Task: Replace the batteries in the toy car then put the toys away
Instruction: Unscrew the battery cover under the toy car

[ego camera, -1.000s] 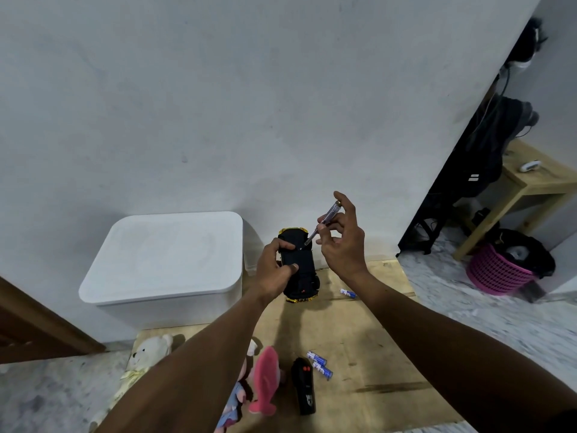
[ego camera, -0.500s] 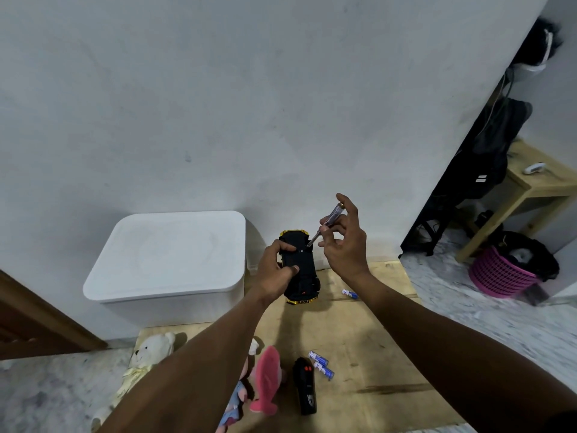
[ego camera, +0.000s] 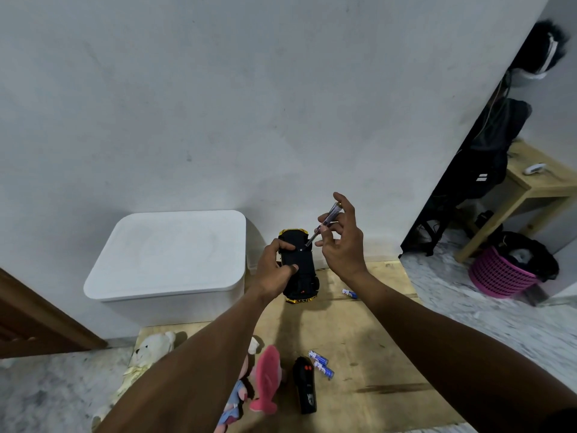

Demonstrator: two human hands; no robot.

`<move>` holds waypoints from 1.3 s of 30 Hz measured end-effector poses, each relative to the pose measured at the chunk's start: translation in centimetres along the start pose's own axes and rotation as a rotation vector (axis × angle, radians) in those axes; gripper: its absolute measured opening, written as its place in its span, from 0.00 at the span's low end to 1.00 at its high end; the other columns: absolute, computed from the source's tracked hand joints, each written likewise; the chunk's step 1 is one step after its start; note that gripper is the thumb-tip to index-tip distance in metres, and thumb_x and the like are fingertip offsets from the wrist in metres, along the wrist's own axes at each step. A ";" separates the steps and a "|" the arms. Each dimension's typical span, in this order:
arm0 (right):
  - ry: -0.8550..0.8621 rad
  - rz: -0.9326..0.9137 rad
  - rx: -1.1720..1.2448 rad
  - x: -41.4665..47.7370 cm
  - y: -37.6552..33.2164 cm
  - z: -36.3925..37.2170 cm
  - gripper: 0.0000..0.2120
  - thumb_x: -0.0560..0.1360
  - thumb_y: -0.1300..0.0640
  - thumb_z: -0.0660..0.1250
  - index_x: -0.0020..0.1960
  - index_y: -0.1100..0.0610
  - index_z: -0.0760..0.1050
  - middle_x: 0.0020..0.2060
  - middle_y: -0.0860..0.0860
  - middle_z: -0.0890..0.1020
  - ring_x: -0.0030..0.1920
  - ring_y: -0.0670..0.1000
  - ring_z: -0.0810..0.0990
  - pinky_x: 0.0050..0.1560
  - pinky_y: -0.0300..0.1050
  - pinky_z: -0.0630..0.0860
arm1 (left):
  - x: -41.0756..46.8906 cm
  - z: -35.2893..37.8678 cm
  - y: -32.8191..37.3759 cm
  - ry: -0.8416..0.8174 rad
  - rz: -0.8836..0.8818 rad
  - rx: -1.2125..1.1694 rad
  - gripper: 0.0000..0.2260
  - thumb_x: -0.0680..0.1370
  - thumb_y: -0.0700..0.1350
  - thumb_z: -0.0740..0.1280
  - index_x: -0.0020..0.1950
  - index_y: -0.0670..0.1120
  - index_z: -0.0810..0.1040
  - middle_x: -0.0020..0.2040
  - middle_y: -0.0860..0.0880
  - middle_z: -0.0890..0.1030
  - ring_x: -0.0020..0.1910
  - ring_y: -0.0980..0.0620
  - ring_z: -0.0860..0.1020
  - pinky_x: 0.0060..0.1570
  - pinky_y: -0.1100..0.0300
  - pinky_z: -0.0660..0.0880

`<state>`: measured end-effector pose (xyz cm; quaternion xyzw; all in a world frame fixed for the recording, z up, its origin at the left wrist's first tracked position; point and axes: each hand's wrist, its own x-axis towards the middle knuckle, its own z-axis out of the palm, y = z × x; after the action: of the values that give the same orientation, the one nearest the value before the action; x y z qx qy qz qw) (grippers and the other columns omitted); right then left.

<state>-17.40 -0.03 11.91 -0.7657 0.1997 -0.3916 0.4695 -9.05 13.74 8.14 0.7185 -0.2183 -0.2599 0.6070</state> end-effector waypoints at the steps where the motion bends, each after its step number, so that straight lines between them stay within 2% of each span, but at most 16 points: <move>1: 0.001 0.000 0.004 0.0 0.0 0.0 0.35 0.76 0.71 0.62 0.74 0.41 0.61 0.48 0.52 0.81 0.44 0.52 0.84 0.39 0.48 0.85 | 0.0 0.0 0.0 0.000 0.000 0.001 0.17 0.72 0.30 0.67 0.52 0.51 0.75 0.60 0.41 0.77 0.46 0.36 0.81 0.44 0.43 0.81; 5: -0.001 -0.007 0.012 0.0 -0.1 0.1 0.35 0.77 0.70 0.62 0.74 0.41 0.60 0.47 0.51 0.81 0.44 0.51 0.84 0.39 0.47 0.85 | 0.0 -0.1 0.1 -0.003 -0.005 -0.006 0.17 0.73 0.30 0.66 0.51 0.51 0.75 0.61 0.41 0.76 0.48 0.35 0.81 0.44 0.43 0.81; 8: -0.002 0.001 -0.001 0.1 0.0 0.1 0.35 0.77 0.70 0.63 0.74 0.41 0.60 0.47 0.50 0.81 0.44 0.52 0.85 0.40 0.50 0.85 | 0.0 -0.2 0.1 -0.002 -0.010 0.007 0.18 0.72 0.30 0.67 0.51 0.53 0.75 0.61 0.42 0.76 0.49 0.36 0.81 0.46 0.41 0.82; 12: -0.002 0.015 0.001 -0.1 0.1 0.1 0.35 0.76 0.69 0.63 0.73 0.39 0.61 0.46 0.49 0.80 0.43 0.52 0.84 0.40 0.57 0.84 | -0.1 -0.2 0.0 0.001 -0.003 0.001 0.18 0.71 0.31 0.67 0.48 0.55 0.75 0.60 0.42 0.77 0.44 0.42 0.80 0.43 0.47 0.81; 17: 0.004 0.012 -0.014 0.0 0.4 0.2 0.35 0.76 0.68 0.65 0.72 0.36 0.61 0.45 0.48 0.81 0.43 0.52 0.84 0.41 0.61 0.83 | -0.1 -0.1 0.1 -0.003 -0.004 0.002 0.18 0.70 0.33 0.67 0.47 0.57 0.75 0.60 0.42 0.77 0.49 0.34 0.80 0.46 0.41 0.80; 21: -0.004 -0.005 -0.031 0.1 0.6 0.3 0.35 0.76 0.67 0.65 0.74 0.38 0.61 0.45 0.45 0.80 0.42 0.51 0.84 0.42 0.62 0.82 | -0.1 -0.1 0.1 -0.009 -0.003 0.002 0.18 0.70 0.33 0.67 0.47 0.58 0.75 0.60 0.42 0.77 0.48 0.35 0.81 0.45 0.40 0.81; 24: 0.000 -0.007 -0.043 0.2 0.7 0.3 0.36 0.76 0.67 0.65 0.74 0.38 0.61 0.43 0.41 0.80 0.41 0.50 0.83 0.43 0.62 0.82 | -0.1 -0.1 0.1 -0.004 -0.003 0.004 0.18 0.70 0.33 0.68 0.47 0.57 0.75 0.60 0.42 0.77 0.48 0.36 0.81 0.45 0.42 0.82; 30: -0.011 -0.018 -0.059 0.2 0.4 0.2 0.34 0.76 0.64 0.67 0.73 0.37 0.62 0.41 0.38 0.79 0.42 0.51 0.83 0.39 0.61 0.83 | -0.1 -0.1 0.1 -0.010 -0.008 0.009 0.18 0.70 0.33 0.68 0.49 0.56 0.75 0.61 0.42 0.76 0.50 0.36 0.81 0.48 0.37 0.80; 34: -0.013 -0.040 -0.096 -0.1 0.2 0.2 0.32 0.76 0.62 0.70 0.74 0.40 0.63 0.42 0.33 0.77 0.43 0.48 0.82 0.37 0.57 0.83 | -0.2 0.0 0.2 0.002 -0.002 0.017 0.18 0.71 0.32 0.68 0.49 0.55 0.75 0.61 0.44 0.77 0.50 0.37 0.81 0.48 0.42 0.81; 36: -0.003 -0.046 -0.105 -0.1 0.1 0.3 0.32 0.76 0.62 0.70 0.74 0.41 0.63 0.42 0.36 0.78 0.43 0.48 0.82 0.37 0.55 0.83 | -0.2 0.1 0.3 0.003 0.004 0.009 0.18 0.70 0.32 0.68 0.49 0.55 0.75 0.60 0.43 0.77 0.50 0.37 0.81 0.47 0.43 0.81; 39: 0.013 -0.021 -0.098 0.1 0.3 0.2 0.33 0.76 0.61 0.70 0.73 0.39 0.62 0.41 0.39 0.78 0.43 0.49 0.82 0.37 0.58 0.83 | 0.0 0.0 0.4 -0.005 -0.006 -0.018 0.18 0.70 0.32 0.68 0.48 0.56 0.75 0.61 0.42 0.77 0.49 0.36 0.81 0.47 0.40 0.81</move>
<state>-17.15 -0.11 11.67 -0.7872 0.2137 -0.3914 0.4260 -9.02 13.69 8.55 0.7130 -0.2154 -0.2657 0.6120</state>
